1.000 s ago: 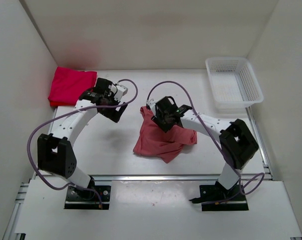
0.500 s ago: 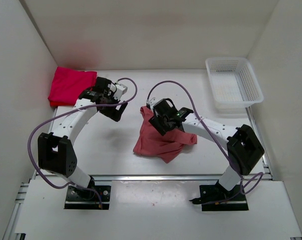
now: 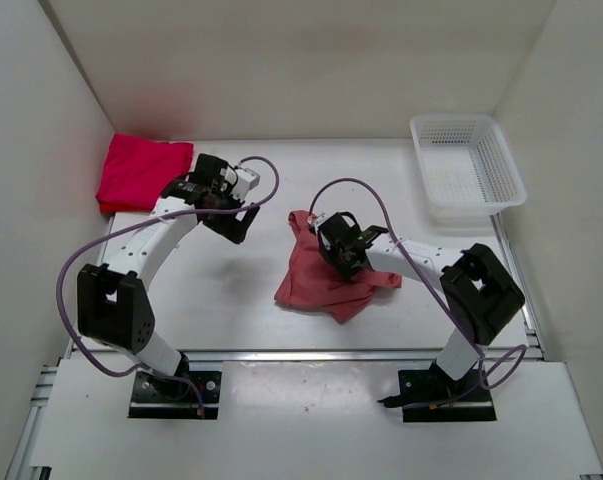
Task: Fold and stack the t-shirts
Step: Flatten out the tshirt
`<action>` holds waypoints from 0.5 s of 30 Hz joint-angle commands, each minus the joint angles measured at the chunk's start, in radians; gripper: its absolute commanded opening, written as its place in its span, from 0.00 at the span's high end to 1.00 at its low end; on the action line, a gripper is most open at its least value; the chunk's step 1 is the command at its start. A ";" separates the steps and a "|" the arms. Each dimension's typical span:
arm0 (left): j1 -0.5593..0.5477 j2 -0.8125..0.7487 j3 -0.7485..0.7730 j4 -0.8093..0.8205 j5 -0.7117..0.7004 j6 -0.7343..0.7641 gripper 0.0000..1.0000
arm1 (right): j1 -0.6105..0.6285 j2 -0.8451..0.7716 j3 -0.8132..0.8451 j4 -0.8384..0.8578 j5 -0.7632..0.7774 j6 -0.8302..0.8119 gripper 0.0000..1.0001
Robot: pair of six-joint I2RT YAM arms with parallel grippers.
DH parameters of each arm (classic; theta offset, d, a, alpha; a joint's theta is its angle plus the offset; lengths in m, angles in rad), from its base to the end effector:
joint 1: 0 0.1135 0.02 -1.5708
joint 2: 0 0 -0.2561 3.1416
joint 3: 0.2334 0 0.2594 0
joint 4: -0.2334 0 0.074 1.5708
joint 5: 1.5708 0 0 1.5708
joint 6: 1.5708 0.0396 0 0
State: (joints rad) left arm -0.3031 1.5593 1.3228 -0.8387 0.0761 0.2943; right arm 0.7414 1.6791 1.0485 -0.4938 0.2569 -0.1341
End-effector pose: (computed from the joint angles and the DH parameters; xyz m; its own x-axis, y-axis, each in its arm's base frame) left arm 0.3145 -0.1015 0.2689 -0.7071 0.5242 -0.4745 0.5614 0.8242 0.0739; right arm 0.2541 0.2191 0.1665 -0.5828 -0.7089 -0.3972 -0.6561 0.6989 -0.2849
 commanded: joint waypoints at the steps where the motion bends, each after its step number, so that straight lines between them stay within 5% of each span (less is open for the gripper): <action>1: 0.001 -0.002 0.045 -0.003 0.024 0.006 0.01 | 0.004 -0.024 0.019 0.035 0.027 -0.038 0.70; 4: -0.002 -0.002 0.039 -0.010 0.024 0.002 0.02 | 0.015 -0.074 0.034 0.011 0.001 -0.053 0.77; 7: -0.031 0.024 0.052 -0.003 0.025 0.011 0.02 | 0.013 -0.130 0.021 -0.026 -0.047 -0.039 1.00; 15: -0.145 0.275 0.318 -0.008 0.155 -0.052 0.02 | -0.046 -0.267 -0.001 -0.071 -0.211 -0.056 1.00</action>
State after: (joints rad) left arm -0.4320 1.7630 1.5314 -0.8581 0.1307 0.2874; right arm 0.7120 1.4925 1.0485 -0.5583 0.1341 -0.1703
